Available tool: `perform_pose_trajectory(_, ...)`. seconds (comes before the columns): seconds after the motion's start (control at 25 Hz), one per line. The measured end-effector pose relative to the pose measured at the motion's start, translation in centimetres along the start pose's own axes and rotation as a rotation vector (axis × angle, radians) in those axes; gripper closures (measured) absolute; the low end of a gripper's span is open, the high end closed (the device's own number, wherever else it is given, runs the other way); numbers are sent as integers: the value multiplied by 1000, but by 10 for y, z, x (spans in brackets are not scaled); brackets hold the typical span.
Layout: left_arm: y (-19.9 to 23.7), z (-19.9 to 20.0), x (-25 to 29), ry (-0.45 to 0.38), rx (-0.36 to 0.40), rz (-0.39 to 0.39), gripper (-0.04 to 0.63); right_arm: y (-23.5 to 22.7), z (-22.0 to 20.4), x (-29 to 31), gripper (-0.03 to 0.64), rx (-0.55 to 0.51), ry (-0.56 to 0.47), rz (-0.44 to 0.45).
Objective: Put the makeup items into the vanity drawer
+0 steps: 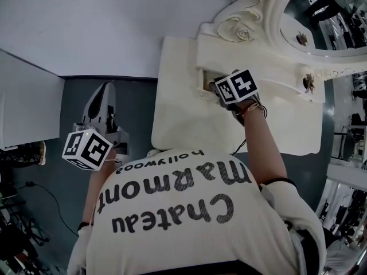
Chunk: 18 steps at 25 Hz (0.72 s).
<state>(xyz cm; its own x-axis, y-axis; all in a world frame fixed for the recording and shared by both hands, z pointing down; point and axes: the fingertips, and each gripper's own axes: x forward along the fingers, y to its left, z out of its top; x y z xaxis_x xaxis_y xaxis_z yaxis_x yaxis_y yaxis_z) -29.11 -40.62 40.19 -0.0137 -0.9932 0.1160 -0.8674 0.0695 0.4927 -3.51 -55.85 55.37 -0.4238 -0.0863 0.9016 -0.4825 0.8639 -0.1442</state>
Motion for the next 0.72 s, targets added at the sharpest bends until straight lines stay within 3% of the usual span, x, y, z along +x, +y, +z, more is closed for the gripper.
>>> perform_pose_trajectory(0.72,-4,7,-14,-7,8,-16,588,1,-5,-9,503,54,-8,-25)
